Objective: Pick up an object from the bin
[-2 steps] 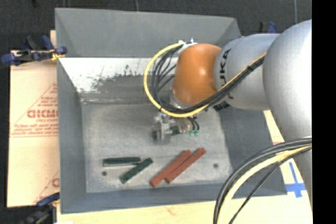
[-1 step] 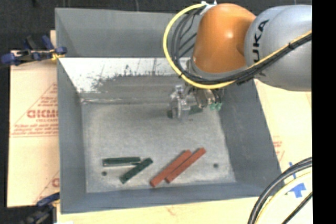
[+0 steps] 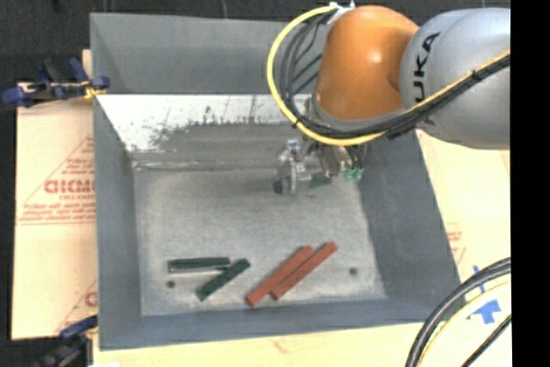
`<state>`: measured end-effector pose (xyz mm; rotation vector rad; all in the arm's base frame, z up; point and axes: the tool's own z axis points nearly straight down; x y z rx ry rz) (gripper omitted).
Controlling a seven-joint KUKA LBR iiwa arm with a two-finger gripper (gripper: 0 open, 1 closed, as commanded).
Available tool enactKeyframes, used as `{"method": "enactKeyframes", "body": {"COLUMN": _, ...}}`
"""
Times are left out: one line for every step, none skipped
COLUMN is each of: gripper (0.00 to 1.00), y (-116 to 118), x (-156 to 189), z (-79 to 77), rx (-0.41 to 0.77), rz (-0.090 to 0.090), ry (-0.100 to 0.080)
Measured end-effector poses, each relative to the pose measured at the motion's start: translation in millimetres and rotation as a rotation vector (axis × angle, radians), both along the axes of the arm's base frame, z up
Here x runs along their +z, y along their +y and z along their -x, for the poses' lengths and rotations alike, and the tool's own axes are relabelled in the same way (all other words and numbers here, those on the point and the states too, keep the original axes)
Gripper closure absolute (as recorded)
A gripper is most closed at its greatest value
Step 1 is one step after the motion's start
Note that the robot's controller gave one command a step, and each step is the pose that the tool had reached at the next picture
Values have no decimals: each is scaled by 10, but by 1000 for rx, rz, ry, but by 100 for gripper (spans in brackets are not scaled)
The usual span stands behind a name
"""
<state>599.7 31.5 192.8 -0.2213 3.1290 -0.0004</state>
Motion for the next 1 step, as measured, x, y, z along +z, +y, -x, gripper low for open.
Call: {"method": "enactKeyframes", "body": {"gripper": 100, "y": -21, "x": 351, "z": -27, "rx": 75, "rz": 1, "ry": 6}}
